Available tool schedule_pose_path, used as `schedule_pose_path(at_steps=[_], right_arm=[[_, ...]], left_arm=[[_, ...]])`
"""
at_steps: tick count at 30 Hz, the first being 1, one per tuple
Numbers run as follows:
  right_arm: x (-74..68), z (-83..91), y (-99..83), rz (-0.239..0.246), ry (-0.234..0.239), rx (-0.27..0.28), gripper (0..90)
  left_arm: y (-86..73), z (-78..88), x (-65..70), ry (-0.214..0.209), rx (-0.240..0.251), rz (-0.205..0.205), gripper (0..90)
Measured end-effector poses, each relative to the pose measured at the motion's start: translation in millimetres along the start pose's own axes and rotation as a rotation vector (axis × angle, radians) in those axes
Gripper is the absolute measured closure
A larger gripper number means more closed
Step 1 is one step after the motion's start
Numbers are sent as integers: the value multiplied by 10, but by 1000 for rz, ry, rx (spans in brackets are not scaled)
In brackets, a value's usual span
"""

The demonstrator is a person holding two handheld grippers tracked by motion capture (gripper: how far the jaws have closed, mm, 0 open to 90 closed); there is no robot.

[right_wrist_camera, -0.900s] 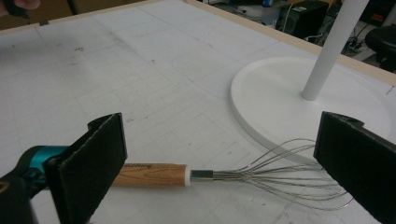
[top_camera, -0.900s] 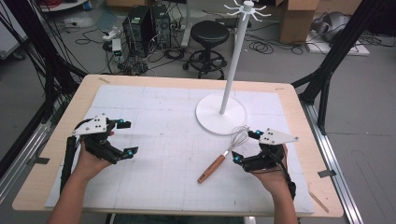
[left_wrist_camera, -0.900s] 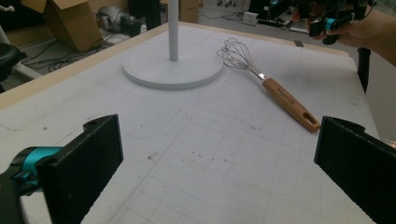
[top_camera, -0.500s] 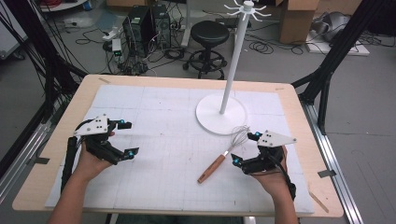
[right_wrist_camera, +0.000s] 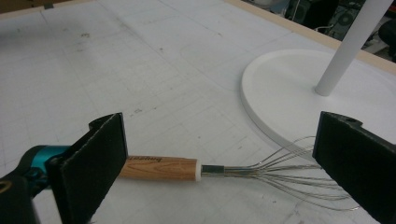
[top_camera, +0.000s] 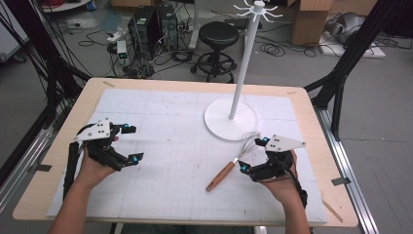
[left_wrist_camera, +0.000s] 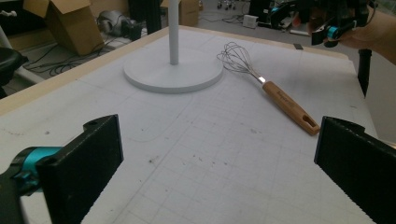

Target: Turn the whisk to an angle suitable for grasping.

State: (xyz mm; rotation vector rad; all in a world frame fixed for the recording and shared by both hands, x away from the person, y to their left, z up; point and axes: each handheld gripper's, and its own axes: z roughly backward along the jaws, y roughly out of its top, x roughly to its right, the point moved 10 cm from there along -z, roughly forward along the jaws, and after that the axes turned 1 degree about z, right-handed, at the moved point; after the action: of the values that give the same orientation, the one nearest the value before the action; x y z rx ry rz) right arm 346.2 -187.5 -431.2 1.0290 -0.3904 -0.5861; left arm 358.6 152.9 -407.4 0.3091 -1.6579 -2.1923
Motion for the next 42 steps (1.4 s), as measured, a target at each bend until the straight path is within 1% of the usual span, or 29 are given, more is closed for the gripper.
schedule_pose_path(at_steps=[2, 3, 4, 7, 8, 9, 12, 15, 16, 17, 19, 20, 21, 22, 24, 25, 27, 28, 29, 30, 31, 32, 33, 34, 35, 37, 38, 41, 42], right_arm=[[-12, -38, -2, 4, 6, -21, 19], [-12, -38, -2, 4, 6, -21, 19], [-33, -71, 22, 30, 3, -39, 19], [-83, -113, 91, 72, 22, -58, 20], [-83, -113, 91, 72, 22, -58, 20], [-99, -130, 134, 92, 29, -73, 21], [-109, -142, 166, 93, 38, -84, 25], [-101, -177, 204, 119, 50, -115, 57], [-101, -177, 204, 119, 50, -115, 57], [-118, -196, 217, 131, 58, -137, 76], [-139, -221, 227, 160, 75, -164, 155], [-139, -221, 227, 160, 75, -164, 155], [-165, -236, 224, 170, 99, -180, 159], [-172, -278, 222, 193, 104, -211, 160], [-177, -315, 213, 211, 114, -241, 177], [-185, -327, 210, 210, 125, -252, 188], [-188, -345, 204, 208, 130, -263, 191], [-179, -382, 178, 217, 135, -297, 192], [-179, -382, 178, 217, 135, -297, 192], [-180, -403, 159, 221, 144, -314, 192], [-184, -453, 74, 229, 162, -381, 191], [-187, -470, 42, 231, 163, -404, 191], [-187, -470, 42, 231, 163, -404, 191], [-202, -514, -48, 239, 179, -461, 192], [-214, -534, -90, 239, 184, -484, 191], [-220, -554, -125, 247, 191, -501, 191], [-229, -565, -156, 253, 197, -523, 191], [-255, -594, -211, 268, 225, -557, 192], [-252, -597, -217, 270, 225, -565, 193]], left_arm=[[2, 1, 3, -4, 0, 0, 17], [2, 1, 3, -4, 0, 0, 17], [0, 0, 2, -3, 1, 4, 17], [2, 2, -3, -2, 2, 4, 17], [5, 3, -4, -2, 3, 3, 17], [8, 5, -3, -1, 4, 4, 17], [15, 6, 4, -3, 5, 1, 17], [7, 0, 6, -3, -2, -1, 17], [5, -4, 8, -3, -2, 0, 17], [2, -5, 10, -4, -3, 2, 17], [-4, -9, 11, -7, -8, 2, 17], [-4, -12, 11, -7, -6, 5, 17], [-5, -11, 2, -4, -7, 2, 17], [-3, -11, 0, -3, -5, 4, 17], [2, -4, -1, -4, -2, 2, 17], [4, 2, -2, -4, -2, 1, 17], [5, 4, -5, -3, -2, 2, 17], [4, 3, -6, -2, -2, 2, 17], [4, 3, -4, -2, -3, 3, 17], [2, 2, -3, -3, -4, 3, 17], [-1, -1, 2, -5, -5, 4, 17], [-3, -8, 2, -4, -5, 4, 17], [-3, -8, 2, -4, -5, 4, 17], [-4, -10, 2, -5, -5, 7, 17], [-5, -11, 0, -4, -5, 6, 17], [-3, -10, -4, -2, -3, 6, 17], [-2, -8, -5, -3, -2, 6, 17], [-13, -11, -12, -3, -10, 6, 17], [-13, -11, -12, -3, -10, 6, 17]])
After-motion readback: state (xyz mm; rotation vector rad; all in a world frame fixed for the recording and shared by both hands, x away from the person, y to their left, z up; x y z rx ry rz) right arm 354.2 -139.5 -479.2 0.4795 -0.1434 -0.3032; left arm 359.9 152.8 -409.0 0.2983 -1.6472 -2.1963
